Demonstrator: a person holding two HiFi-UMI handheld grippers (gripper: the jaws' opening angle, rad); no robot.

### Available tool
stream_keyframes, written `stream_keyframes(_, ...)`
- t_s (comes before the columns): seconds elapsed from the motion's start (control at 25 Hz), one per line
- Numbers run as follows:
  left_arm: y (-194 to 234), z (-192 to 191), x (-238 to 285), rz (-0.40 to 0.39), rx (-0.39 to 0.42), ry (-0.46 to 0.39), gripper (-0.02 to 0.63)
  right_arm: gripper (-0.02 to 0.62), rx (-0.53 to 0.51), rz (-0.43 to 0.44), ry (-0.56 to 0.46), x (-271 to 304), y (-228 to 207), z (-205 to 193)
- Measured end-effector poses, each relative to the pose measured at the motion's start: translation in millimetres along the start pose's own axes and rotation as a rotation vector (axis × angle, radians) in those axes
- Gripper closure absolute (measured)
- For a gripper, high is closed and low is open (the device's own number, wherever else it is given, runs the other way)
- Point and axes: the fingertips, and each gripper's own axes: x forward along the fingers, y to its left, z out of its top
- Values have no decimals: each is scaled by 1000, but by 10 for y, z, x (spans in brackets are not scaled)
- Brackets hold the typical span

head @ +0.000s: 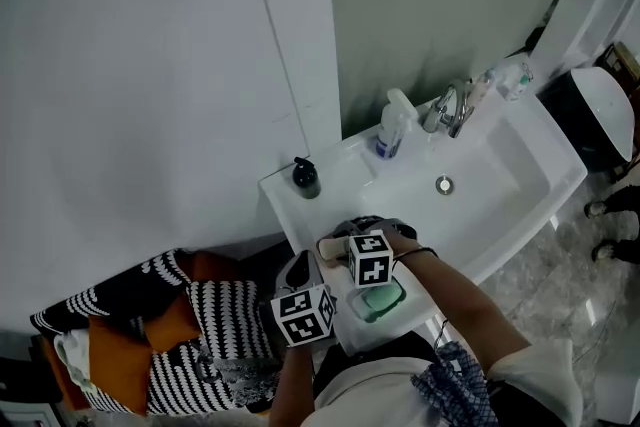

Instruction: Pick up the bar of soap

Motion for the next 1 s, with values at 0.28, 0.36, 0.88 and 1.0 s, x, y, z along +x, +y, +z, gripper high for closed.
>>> stream_keyframes(0.28, 31, -24, 82, 12, -16, 10, 598, 396, -39, 29, 22, 169, -56, -35)
stream_keyframes(0.36, 45, -18, 102, 15, -11, 13, 597, 396, -48, 31, 36, 213, -68, -69)
stream_keyframes(0.88, 75, -3, 181, 22, -6, 23, 597, 394, -35, 118, 73, 376, -13, -146)
stream_keyframes(1.0, 91, -2, 201, 24, -6, 27, 597, 393, -43, 137, 88, 400, -16, -155)
